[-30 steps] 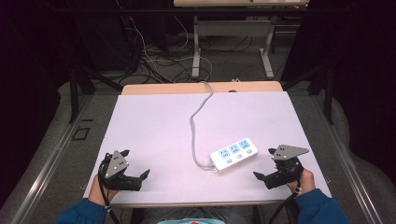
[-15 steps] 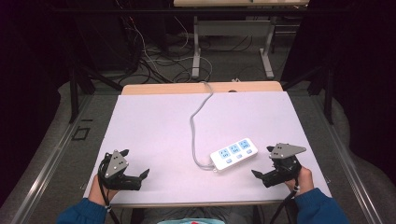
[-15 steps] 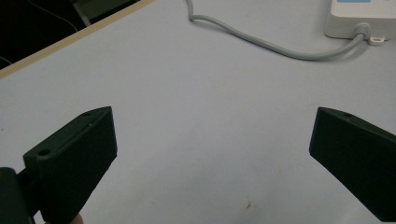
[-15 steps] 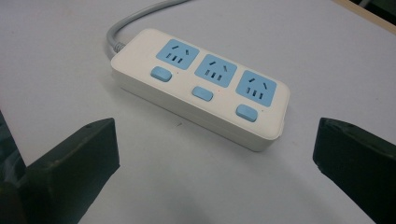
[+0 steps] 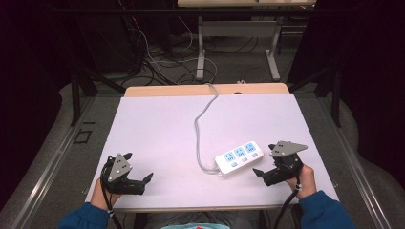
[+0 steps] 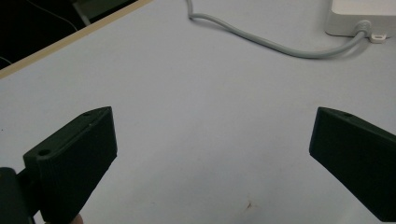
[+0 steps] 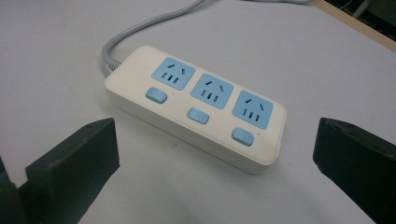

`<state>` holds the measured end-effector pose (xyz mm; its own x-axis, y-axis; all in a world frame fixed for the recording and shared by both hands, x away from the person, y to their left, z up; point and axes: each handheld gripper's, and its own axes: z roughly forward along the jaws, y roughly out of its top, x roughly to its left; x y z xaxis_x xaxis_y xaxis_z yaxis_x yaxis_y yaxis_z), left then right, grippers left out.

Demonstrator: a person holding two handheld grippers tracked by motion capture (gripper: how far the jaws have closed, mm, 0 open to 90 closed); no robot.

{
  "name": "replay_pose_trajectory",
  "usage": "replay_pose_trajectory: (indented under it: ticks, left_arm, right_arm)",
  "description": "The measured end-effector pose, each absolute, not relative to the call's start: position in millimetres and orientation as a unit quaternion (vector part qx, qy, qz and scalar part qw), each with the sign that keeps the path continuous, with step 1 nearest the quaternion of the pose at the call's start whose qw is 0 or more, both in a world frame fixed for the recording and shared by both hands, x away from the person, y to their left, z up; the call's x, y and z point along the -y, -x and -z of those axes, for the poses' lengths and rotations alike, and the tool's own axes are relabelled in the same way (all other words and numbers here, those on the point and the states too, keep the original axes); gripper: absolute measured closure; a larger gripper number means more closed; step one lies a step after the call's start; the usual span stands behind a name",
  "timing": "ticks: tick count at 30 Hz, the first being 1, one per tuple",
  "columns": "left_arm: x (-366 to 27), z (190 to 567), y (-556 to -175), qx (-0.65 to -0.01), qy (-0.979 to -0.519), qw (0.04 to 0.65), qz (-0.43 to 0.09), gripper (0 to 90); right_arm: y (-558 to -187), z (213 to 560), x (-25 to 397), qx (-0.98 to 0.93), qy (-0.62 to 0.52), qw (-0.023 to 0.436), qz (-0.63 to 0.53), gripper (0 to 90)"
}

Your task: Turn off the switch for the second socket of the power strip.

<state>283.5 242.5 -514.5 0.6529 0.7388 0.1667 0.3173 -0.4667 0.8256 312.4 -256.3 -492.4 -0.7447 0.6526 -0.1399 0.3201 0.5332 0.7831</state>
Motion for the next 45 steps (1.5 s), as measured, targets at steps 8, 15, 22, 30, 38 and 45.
replay_pose_trajectory:
  ticks: [8, 15, 22, 30, 38, 45]
  left_arm:
    - [-242, 514, -284, -0.323, -0.816, 0.4, -0.263, 0.9]
    - [-242, 515, -284, -0.321, -0.816, 0.401, -0.265, 0.9]
    - [-242, 514, -284, -0.321, -0.818, 0.399, -0.264, 0.9]
    - [-242, 515, -284, -0.32, -0.818, 0.399, -0.263, 0.9]
    - [-242, 515, -284, -0.32, -0.818, 0.398, -0.264, 0.9]
    - [-242, 515, -284, -0.32, -0.818, 0.399, -0.263, 0.8]
  right_arm:
    - [-325, 488, 248, -0.85, -0.281, 0.215, -0.39, 0.0]
    - [-333, 488, 240, -0.852, -0.281, 0.211, -0.388, 0.0]
    - [-339, 487, 235, -0.852, -0.283, 0.209, -0.389, 0.0]
    - [-343, 488, 231, -0.854, -0.281, 0.205, -0.387, 0.0]
    - [-348, 488, 227, -0.856, -0.282, 0.205, -0.383, 0.0]
    - [-352, 489, 224, -0.858, -0.284, 0.197, -0.38, 0.0]
